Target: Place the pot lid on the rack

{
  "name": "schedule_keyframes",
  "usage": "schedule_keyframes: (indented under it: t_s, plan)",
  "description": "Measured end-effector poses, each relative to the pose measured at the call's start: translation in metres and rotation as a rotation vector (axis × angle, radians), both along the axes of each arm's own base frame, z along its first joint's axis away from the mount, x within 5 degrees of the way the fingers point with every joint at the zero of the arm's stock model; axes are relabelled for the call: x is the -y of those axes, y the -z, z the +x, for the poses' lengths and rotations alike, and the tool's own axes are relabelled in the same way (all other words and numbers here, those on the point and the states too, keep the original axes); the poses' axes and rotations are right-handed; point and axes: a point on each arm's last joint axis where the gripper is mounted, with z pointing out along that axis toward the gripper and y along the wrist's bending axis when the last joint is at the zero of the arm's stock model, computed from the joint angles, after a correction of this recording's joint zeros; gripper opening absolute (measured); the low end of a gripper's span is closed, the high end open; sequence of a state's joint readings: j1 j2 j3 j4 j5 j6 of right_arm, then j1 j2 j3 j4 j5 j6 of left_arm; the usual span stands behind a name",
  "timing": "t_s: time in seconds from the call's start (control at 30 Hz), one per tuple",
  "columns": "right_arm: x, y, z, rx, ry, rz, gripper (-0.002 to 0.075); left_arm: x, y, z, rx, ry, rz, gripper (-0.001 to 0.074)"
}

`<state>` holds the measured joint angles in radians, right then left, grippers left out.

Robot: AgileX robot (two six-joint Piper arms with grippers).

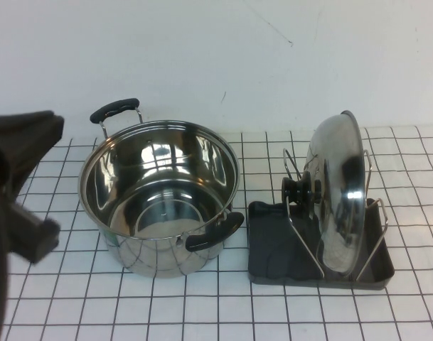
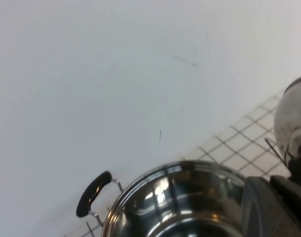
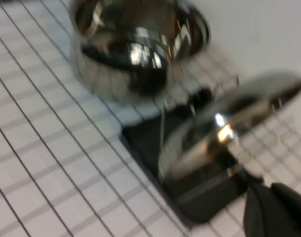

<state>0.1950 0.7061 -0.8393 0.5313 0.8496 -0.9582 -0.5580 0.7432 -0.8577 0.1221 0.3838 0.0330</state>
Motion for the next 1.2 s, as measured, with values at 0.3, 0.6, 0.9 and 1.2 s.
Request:
schedule_keyframes:
  t_s: [0.3,0.6,0.9,1.2]
  plan:
    - [0.04,-0.002,-0.038,0.082,0.29,-0.2,0.0,-0.022,0.066,-0.04,0.173,0.037,-0.085,-0.0002]
    - [0.049,0.029,-0.08,0.262,0.332,-0.112,0.0,-0.031,0.102,-0.056,0.177,0.04,-0.084,-0.0002]
    - [0.051,0.078,-0.088,0.265,0.356,-0.071,-0.0001,-0.031,0.103,-0.057,0.179,0.04,-0.086,-0.0002]
    - [0.049,0.098,-0.083,0.194,0.351,-0.097,-0.0001,-0.031,0.104,-0.056,0.172,0.039,-0.084,-0.0002]
